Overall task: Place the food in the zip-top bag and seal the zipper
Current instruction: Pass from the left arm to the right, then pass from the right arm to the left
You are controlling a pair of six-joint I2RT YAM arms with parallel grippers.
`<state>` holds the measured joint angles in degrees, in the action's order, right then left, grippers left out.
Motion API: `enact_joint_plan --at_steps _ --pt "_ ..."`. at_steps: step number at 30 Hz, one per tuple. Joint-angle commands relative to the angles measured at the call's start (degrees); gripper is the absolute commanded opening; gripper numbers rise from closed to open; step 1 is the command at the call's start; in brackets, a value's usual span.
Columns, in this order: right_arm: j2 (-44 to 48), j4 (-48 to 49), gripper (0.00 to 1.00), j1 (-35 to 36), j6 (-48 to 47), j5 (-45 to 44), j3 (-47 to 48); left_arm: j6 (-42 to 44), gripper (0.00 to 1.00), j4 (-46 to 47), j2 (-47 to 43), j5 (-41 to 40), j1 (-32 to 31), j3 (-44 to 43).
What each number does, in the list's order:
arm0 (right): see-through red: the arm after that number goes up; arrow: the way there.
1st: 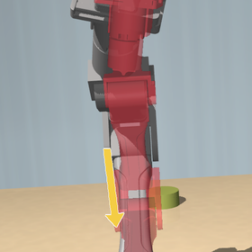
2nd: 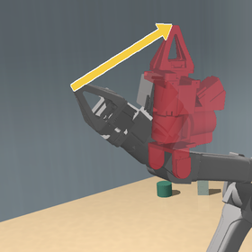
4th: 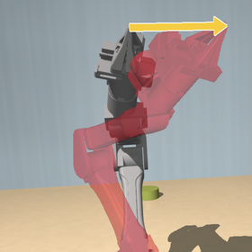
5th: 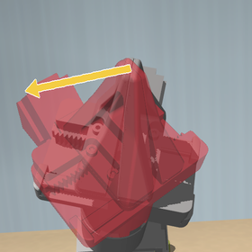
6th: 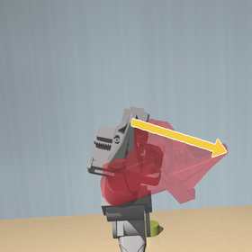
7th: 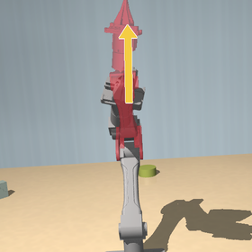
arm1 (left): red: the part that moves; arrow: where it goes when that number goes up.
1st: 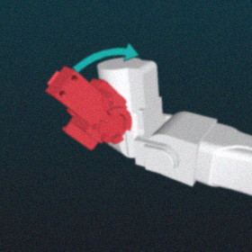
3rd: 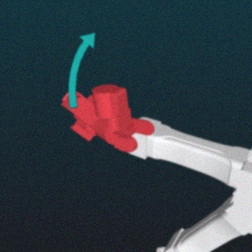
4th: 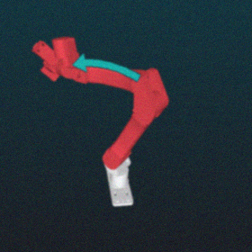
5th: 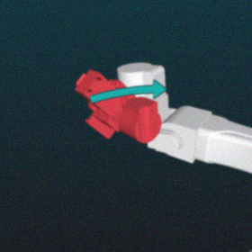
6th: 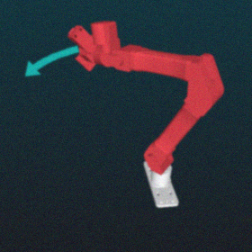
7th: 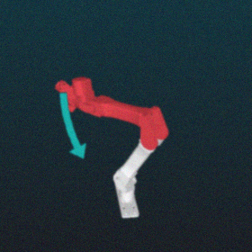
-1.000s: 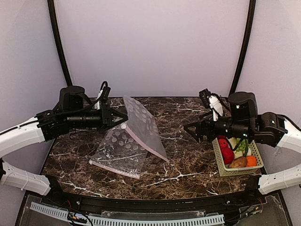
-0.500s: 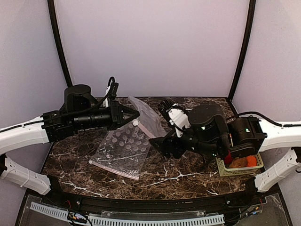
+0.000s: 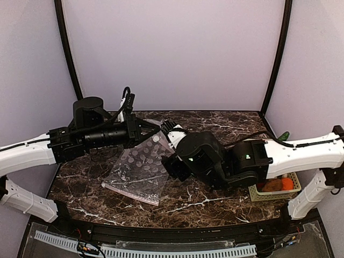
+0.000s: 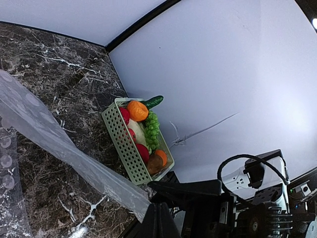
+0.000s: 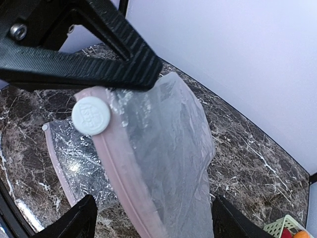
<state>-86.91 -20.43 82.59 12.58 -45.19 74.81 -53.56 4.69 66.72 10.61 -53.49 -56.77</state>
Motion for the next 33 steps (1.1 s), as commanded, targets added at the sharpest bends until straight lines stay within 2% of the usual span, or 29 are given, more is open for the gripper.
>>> enact_joint_plan --at_steps 1,4,7,13,15,16,17,18,20,24,26,28,33 --pt "-1.7 0.4 0.76 -0.3 -1.0 -6.3 2.8 -0.8 0.01 1.5 -1.6 -0.7 -0.4 1.6" --pt "-2.8 0.4 0.69 -1.2 -1.8 -6.5 3.7 -1.1 0.01 1.8 -1.9 -0.7 -0.5 2.0" --pt "-3.8 0.6 0.55 -1.5 -3.8 -6.8 5.1 -1.0 0.01 1.3 -2.0 -1.0 -0.5 2.1" --pt "-4.1 0.3 0.16 -1.5 -4.8 -6.8 5.7 -0.3 0.01 0.9 -2.5 -2.0 -0.5 2.8" --pt "-3.0 -1.0 0.06 -1.7 -3.2 -6.9 5.3 0.6 0.12 0.0 -2.7 -1.9 -0.5 2.6" --pt "-2.2 -1.9 0.01 -1.9 -2.2 -7.1 5.0 1.1 0.25 -0.5 -2.9 -2.0 -0.5 2.2" --pt "-1.0 -2.9 0.00 -2.1 -1.4 -7.3 4.6 2.4 0.32 -1.8 -3.4 -2.2 -0.5 2.0" --pt "0.0 -3.9 0.00 -2.6 -0.5 -7.4 4.2 3.1 0.45 -2.7 -3.7 -2.9 -0.5 1.3" --pt "2.1 -6.8 0.00 -3.8 1.1 -6.9 3.4 5.5 0.58 -6.2 -4.9 -4.3 -0.4 0.2" --pt "6.5 -12.8 0.00 -7.1 3.8 -5.5 2.1 9.1 0.75 -11.9 -8.2 -7.4 -0.4 -0.6" --pt "8.5 -15.9 0.00 -8.6 5.0 -5.3 2.0 10.5 0.83 -14.0 -10.7 -8.4 -0.5 -0.4" --pt "10.2 -19.8 0.00 -10.0 5.6 -5.4 2.4 11.9 0.86 -17.9 -12.2 -9.4 -0.5 -0.3" --pt "12.4 -27.3 0.00 -11.2 6.8 -6.0 5.2 14.4 0.89 -23.8 -15.3 -12.2 -0.4 0.0"
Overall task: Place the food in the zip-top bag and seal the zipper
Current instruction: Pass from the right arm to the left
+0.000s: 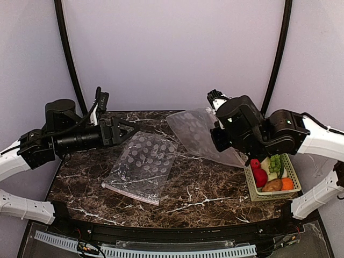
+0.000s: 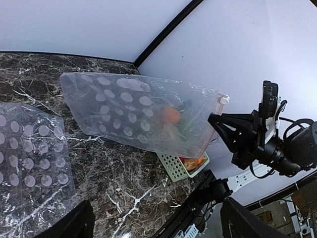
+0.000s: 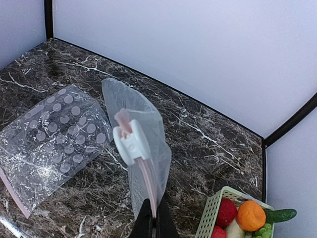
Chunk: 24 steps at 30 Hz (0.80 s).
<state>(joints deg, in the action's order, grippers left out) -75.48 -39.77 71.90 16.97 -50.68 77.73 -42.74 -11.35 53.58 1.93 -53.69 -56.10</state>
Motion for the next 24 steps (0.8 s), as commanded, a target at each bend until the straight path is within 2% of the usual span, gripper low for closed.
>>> enact_joint_plan --at_steps 1,4,7,14,18,24 --pt "0.8 -9.5 0.00 -0.5 2.9 -0.1 2.8 3.9 0.89 -8.5 -3.2 -3.7 -0.2 -0.4" --pt "-0.3 -12.8 0.00 -0.3 3.4 3.4 3.7 4.9 0.90 -8.9 -4.9 -3.3 -0.2 1.3" --pt "-1.4 -10.8 0.00 0.4 1.7 13.0 2.0 7.2 0.91 -9.2 -6.0 -1.2 -0.2 2.7" --pt "-0.9 3.4 0.00 0.7 0.0 41.7 -5.3 14.8 0.90 -5.8 -6.0 6.9 -0.3 5.2" --pt "0.0 9.2 0.00 -0.2 -1.2 51.9 -7.8 19.9 0.88 -1.4 -5.2 14.0 -0.2 7.7" --pt "0.0 15.0 0.00 -3.4 -0.3 63.2 -11.3 22.3 0.85 4.1 -0.5 22.2 -1.1 8.6"
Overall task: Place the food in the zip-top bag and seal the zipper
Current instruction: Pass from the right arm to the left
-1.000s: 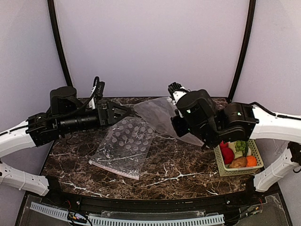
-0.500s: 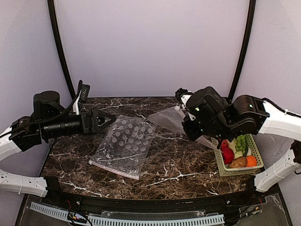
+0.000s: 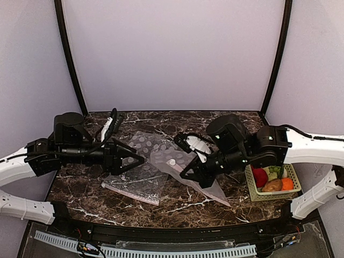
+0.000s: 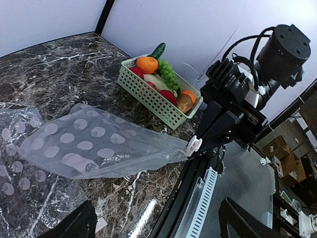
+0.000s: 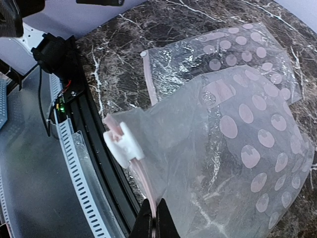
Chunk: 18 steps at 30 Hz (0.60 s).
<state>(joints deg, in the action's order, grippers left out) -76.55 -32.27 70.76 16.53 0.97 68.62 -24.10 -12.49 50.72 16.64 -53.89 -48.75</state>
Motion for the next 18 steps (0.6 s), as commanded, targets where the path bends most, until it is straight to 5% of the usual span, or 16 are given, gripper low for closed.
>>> enact_joint_plan --at_steps 1,18 --pt "1.1 8.5 0.00 -2.7 0.4 13.5 -2.6 3.8 0.85 5.8 3.6 8.0 -1.7 1.3" --pt "-1.0 10.1 0.00 -3.1 1.2 19.6 -2.9 4.8 0.73 15.5 9.3 7.4 -5.4 2.6"
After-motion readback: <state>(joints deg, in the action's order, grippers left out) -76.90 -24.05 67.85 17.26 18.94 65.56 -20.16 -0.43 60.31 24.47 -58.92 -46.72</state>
